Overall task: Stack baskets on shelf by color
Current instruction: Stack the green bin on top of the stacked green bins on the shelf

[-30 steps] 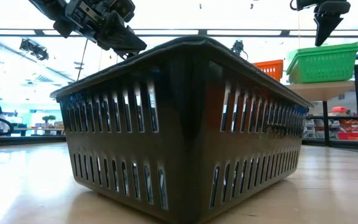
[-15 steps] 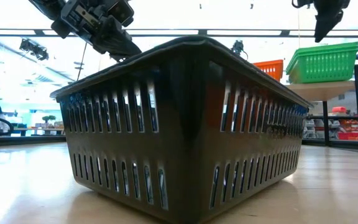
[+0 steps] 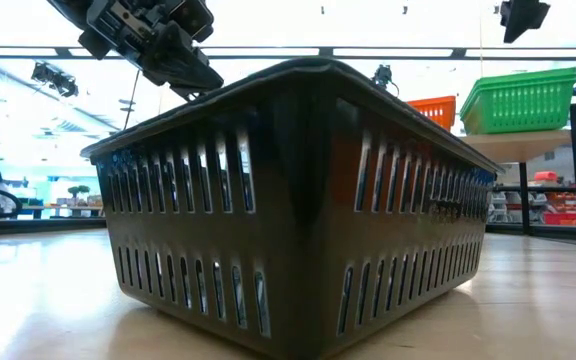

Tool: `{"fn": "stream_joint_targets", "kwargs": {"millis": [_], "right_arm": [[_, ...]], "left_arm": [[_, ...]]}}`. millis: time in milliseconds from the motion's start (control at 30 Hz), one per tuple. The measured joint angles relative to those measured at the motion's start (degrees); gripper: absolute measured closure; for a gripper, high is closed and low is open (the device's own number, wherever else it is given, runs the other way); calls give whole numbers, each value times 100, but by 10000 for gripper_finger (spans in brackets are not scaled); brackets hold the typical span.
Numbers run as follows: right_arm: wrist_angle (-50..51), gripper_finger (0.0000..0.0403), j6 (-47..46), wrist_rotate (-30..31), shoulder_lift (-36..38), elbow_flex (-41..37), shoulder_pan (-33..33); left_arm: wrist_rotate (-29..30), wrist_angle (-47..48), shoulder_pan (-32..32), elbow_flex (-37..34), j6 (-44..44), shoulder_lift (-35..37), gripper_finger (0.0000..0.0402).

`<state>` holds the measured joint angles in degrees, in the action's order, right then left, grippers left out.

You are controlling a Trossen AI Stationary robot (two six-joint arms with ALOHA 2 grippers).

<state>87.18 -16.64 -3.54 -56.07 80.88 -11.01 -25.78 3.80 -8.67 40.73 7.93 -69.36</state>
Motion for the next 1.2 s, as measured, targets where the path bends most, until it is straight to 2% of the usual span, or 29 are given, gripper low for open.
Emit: {"fn": "stream_joint_targets", "kwargs": {"millis": [233, 500, 667, 800, 1067, 1200], "right_arm": [[-325, 194, -800, 22, -543, 0, 1233], [258, 198, -1534, 575, -1240, -2, 2184], [233, 202, -1894, 825, -1261, -188, 2337], [285, 202, -2071, 1000, -1253, -626, 2333], [285, 204, -1910, 1056, -1251, -1347, 2193], [269, 204, -1876, 1435, -1251, -1394, 2096]], "left_arm": [[277, 3, 121, 0, -78, 0, 372], [307, 238, 292, 0, -141, 0, 371], [308, 387, 570, 0, -222, 0, 378], [397, 384, 844, 0, -285, 0, 376], [721, 384, 1230, 0, -446, 0, 375], [843, 384, 1344, 0, -447, 0, 381]]}}
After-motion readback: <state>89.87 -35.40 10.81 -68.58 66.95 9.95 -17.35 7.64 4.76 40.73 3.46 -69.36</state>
